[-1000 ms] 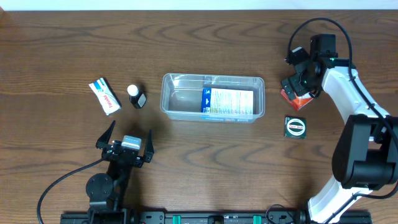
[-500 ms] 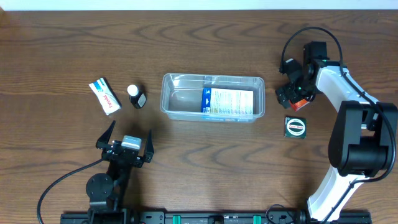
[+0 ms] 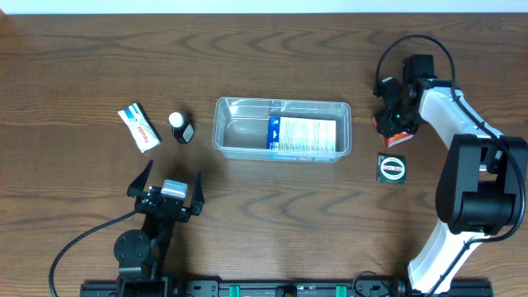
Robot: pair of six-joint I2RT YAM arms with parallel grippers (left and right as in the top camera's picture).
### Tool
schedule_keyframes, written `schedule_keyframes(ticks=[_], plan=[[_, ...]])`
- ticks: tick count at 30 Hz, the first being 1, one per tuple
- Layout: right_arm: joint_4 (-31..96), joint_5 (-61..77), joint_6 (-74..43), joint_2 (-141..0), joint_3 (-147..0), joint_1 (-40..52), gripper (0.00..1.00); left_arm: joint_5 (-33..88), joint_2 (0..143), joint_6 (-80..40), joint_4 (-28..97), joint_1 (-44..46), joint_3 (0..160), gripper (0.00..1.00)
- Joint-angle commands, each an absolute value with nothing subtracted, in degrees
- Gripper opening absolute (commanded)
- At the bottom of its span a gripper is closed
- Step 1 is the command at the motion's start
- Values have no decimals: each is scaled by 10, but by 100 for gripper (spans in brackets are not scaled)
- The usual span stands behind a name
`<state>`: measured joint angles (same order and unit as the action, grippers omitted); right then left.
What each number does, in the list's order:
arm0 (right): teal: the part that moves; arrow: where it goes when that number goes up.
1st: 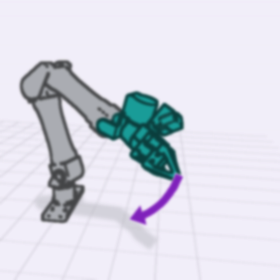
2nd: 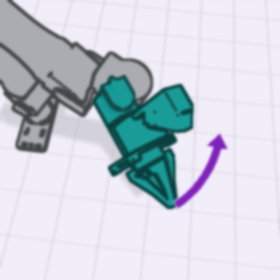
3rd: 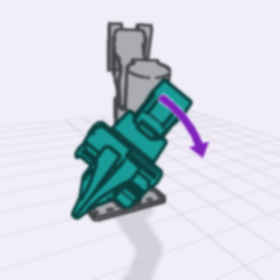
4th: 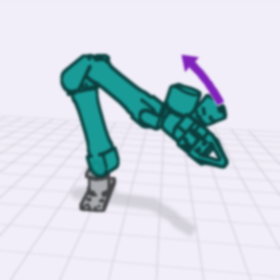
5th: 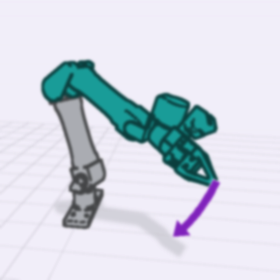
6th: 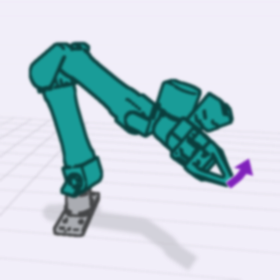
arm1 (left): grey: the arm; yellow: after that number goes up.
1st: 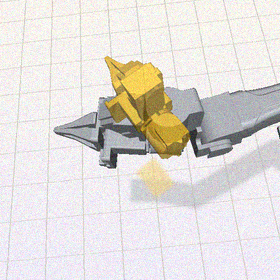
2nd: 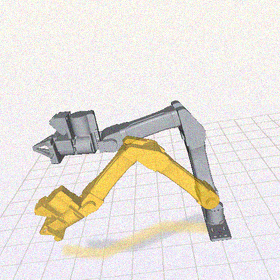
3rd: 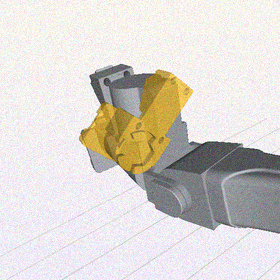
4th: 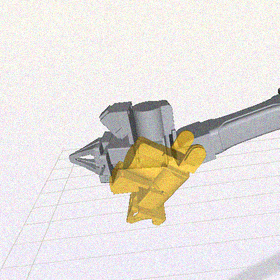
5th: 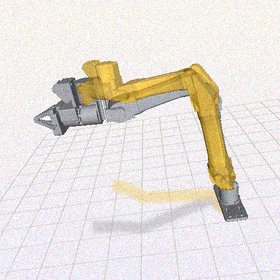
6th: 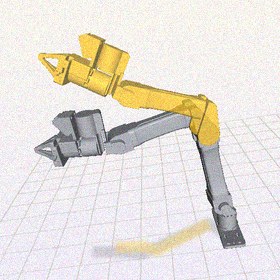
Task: Pack container
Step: 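Move right gripper to the red caplets box and grasp it, then carry the red box with right gripper over the container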
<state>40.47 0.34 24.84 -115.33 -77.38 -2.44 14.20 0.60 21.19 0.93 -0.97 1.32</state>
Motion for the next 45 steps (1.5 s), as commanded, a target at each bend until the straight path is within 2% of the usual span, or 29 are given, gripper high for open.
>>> schedule_keyframes(ticks=[1,5,7,12,18,23,29,36,41,45], plan=[[414,-10,183,-1141,-794,-27,52,146,3,211,28,-12,2,98],[441,3,138,-1111,-822,-27,52,146,3,211,28,-12,2,98],[457,35,115,-1091,-841,-27,56,146,3,211,28,-12,2,98],[476,190,51,-1029,-881,-27,56,146,3,211,28,-12,2,98],[406,471,-49,-980,-883,-12,53,146,3,211,28,-12,2,98],[331,523,-142,-979,-883,57,51,146,3,211,28,-12,2,98],[277,409,-201,-982,-883,184,49,146,3,211,28,-12,2,98],[276,77,-276,-1002,-882,357,46,146,3,211,28,-12,2,98],[267,-92,-321,-1035,-882,436,51,146,3,211,28,-12,2,98],[257,-148,-357,-1070,-882,462,53,146,3,211,28,-12,2,98]])
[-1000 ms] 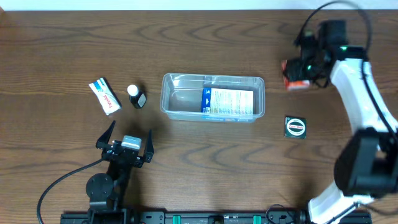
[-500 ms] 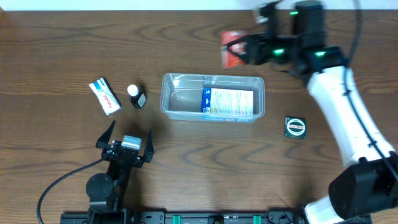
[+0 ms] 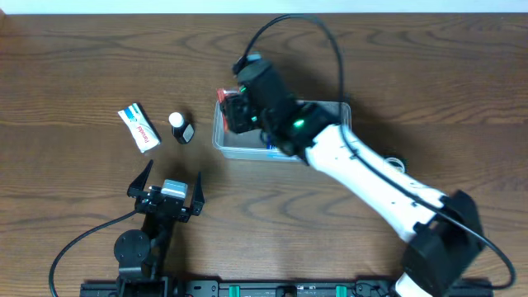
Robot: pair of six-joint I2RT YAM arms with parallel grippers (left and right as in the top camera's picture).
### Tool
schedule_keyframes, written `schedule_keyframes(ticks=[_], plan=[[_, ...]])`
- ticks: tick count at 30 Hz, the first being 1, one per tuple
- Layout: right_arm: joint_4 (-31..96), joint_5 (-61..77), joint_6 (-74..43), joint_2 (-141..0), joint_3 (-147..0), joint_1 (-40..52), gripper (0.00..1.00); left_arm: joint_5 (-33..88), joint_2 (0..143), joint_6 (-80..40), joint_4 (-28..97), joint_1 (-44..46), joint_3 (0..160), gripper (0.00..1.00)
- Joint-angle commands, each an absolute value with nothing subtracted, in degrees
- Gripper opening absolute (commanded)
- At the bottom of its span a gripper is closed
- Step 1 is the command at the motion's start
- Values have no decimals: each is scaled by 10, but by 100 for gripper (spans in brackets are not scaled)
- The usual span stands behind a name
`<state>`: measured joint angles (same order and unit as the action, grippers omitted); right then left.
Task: Pack container
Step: 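Carry the red box with right gripper over the container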
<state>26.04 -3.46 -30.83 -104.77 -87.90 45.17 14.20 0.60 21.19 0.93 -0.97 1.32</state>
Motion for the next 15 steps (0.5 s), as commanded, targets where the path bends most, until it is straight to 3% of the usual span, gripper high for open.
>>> schedule_keyframes(ticks=[1,15], plan=[[256,-148,-368,-1078,-882,462,53,146,3,211,28,-12,2,98],[240,-146,-443,-1156,-882,461,56,146,3,211,28,-12,2,98]])
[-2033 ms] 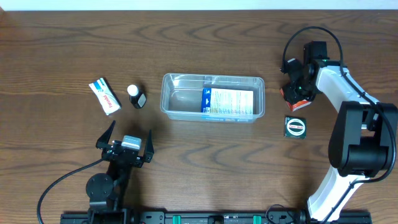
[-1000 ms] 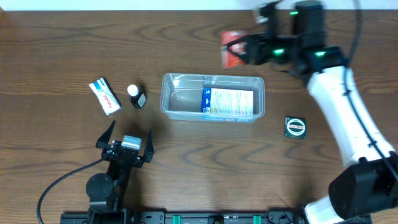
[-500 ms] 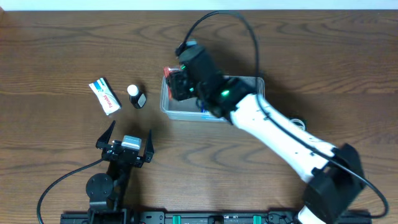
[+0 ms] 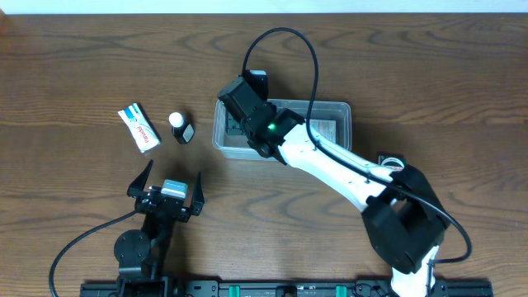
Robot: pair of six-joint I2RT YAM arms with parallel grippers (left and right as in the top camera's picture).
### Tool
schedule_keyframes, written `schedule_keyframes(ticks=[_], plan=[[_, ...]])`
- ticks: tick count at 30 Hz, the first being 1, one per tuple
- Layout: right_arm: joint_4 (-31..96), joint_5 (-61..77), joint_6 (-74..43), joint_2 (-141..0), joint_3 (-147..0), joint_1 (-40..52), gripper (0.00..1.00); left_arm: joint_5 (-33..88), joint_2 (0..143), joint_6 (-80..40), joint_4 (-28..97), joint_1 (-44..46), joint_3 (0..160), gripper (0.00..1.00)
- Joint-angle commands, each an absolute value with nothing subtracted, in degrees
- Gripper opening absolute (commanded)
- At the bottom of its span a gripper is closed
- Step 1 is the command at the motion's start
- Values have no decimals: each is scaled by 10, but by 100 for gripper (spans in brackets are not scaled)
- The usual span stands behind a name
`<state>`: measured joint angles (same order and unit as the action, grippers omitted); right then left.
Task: Pack container
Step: 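Carry the red box with right gripper over the container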
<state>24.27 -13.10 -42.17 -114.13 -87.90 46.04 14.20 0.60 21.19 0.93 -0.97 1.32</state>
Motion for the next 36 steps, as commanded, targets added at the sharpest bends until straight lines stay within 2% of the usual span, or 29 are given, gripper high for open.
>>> schedule_keyframes(ticks=[1,25,36], plan=[[240,-145,-444,-1161,-882,461,56,146,3,211,28,-12,2,98],[203,-105,-454,-1223,-882,463,55,146,3,211,28,-12,2,98],[194,-102,-454,-1228,-882,464,58,146,3,211,28,-12,2,98]])
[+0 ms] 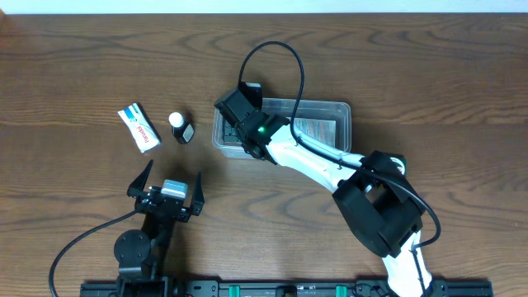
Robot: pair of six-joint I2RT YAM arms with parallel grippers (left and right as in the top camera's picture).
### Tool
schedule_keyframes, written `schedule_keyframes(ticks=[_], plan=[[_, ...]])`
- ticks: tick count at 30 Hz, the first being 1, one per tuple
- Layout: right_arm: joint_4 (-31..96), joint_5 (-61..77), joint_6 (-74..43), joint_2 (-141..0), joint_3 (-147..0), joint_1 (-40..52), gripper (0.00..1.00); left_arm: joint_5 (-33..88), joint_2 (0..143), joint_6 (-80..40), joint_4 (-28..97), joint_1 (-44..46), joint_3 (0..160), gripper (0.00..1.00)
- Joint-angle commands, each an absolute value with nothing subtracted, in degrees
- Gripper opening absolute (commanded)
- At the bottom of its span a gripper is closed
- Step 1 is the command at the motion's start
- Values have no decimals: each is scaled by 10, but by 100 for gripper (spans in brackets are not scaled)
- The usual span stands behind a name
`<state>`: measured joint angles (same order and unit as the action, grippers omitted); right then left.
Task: Pack container
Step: 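Carry the red box with right gripper over the container, then lower the red box into the container's left side and release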
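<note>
The clear plastic container (345,107) stands mid-table with a blue-and-white packet (318,129) lying in its right half. My right arm reaches across it, and the right gripper (237,125) is down in the container's left end. Its wrist covers the fingers, so neither their state nor anything they hold shows. A white packet with red print (139,127) and a small black bottle with a white cap (181,128) lie left of the container. Near the front edge, my left gripper (172,177) rests open, holding nothing.
A small round item (391,160) lies right of the container, mostly hidden under the right arm's elbow. The right arm's black cable arcs over the container's back wall. Bare wooden tabletop surrounds everything.
The right gripper has sunk a little lower and further left into the container's left end, and the arm's elbow has folded closer. The left arm and the loose items are unchanged.
The right gripper was first on a red box at the far right of the table. Then it held that red box over the container's left rim. After that it was down inside the left end, where it is now, with the red box out of sight.
</note>
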<state>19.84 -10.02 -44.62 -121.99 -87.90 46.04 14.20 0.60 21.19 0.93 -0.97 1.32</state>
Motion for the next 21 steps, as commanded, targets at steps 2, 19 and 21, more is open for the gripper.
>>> schedule_keyframes(ticks=[2,19,21], plan=[[194,-100,-454,-1230,-882,465,59,146,3,211,28,-12,2,98],[182,-100,-454,-1231,-882,468,69,146,3,211,28,-12,2,98],[182,-100,-454,-1231,-882,468,69,146,3,211,28,-12,2,98]])
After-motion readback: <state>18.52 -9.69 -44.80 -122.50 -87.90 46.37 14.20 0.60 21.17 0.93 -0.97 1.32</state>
